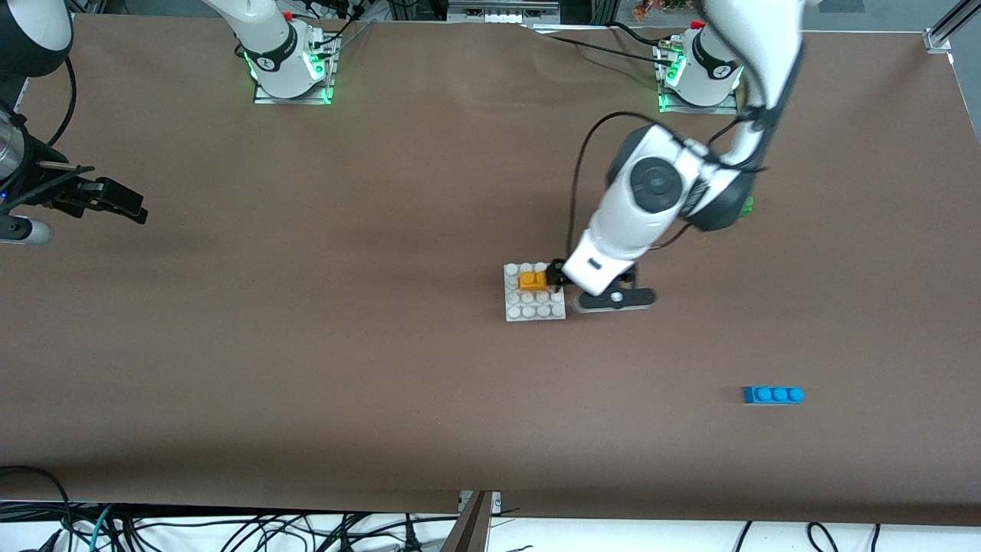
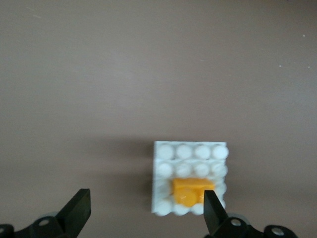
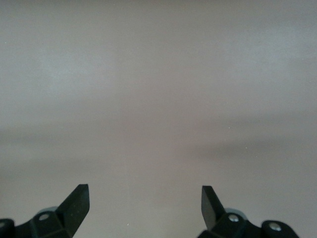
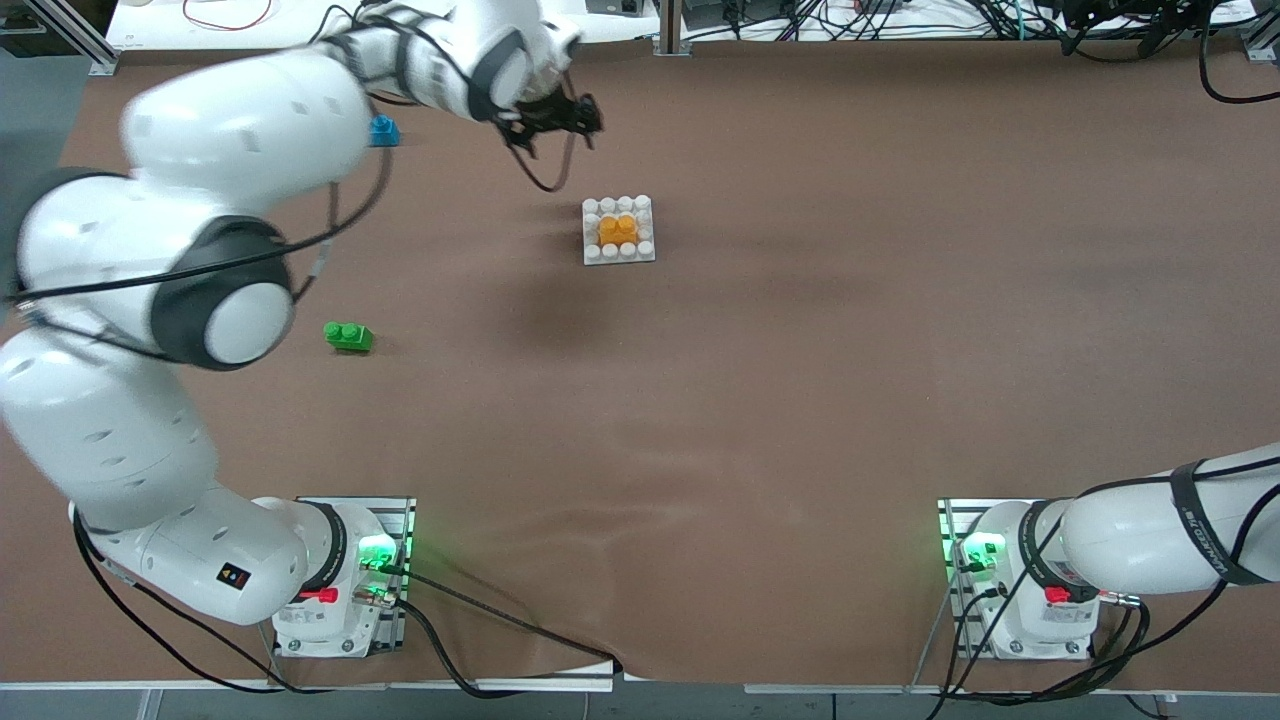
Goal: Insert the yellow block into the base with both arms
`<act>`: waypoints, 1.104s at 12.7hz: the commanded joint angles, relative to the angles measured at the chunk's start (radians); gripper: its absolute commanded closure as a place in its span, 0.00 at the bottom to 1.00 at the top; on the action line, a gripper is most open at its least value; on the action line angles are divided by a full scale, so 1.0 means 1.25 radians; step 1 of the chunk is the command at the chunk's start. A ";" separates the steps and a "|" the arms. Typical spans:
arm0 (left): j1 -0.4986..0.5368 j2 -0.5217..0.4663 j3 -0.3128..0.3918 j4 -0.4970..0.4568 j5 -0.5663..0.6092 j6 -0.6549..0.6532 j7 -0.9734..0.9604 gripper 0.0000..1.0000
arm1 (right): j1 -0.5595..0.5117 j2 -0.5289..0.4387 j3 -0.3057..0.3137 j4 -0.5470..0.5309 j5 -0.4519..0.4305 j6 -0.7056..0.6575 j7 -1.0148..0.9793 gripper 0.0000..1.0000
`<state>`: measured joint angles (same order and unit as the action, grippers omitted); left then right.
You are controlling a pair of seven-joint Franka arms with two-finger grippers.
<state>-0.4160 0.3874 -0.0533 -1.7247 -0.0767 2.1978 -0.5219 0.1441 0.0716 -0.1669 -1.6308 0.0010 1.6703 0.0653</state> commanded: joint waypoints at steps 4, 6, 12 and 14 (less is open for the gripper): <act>0.164 -0.306 -0.003 -0.106 -0.001 -0.306 0.280 0.00 | -0.002 -0.009 0.003 -0.004 -0.004 -0.007 -0.004 0.00; 0.171 -0.349 0.074 -0.095 0.022 -0.369 0.395 0.00 | -0.002 -0.011 0.003 -0.004 -0.004 -0.007 -0.004 0.00; 0.173 -0.374 0.146 0.015 0.063 -0.541 0.449 0.00 | -0.002 -0.011 0.005 -0.004 -0.004 -0.007 -0.004 0.00; 0.175 -0.373 0.147 0.021 0.063 -0.541 0.447 0.00 | -0.002 -0.011 0.005 -0.004 -0.004 -0.007 -0.004 0.00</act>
<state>-0.1957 -0.0908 0.1314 -1.7252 -0.0214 1.5442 0.0294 0.1443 0.0717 -0.1666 -1.6310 0.0010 1.6699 0.0653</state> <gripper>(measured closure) 0.000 0.000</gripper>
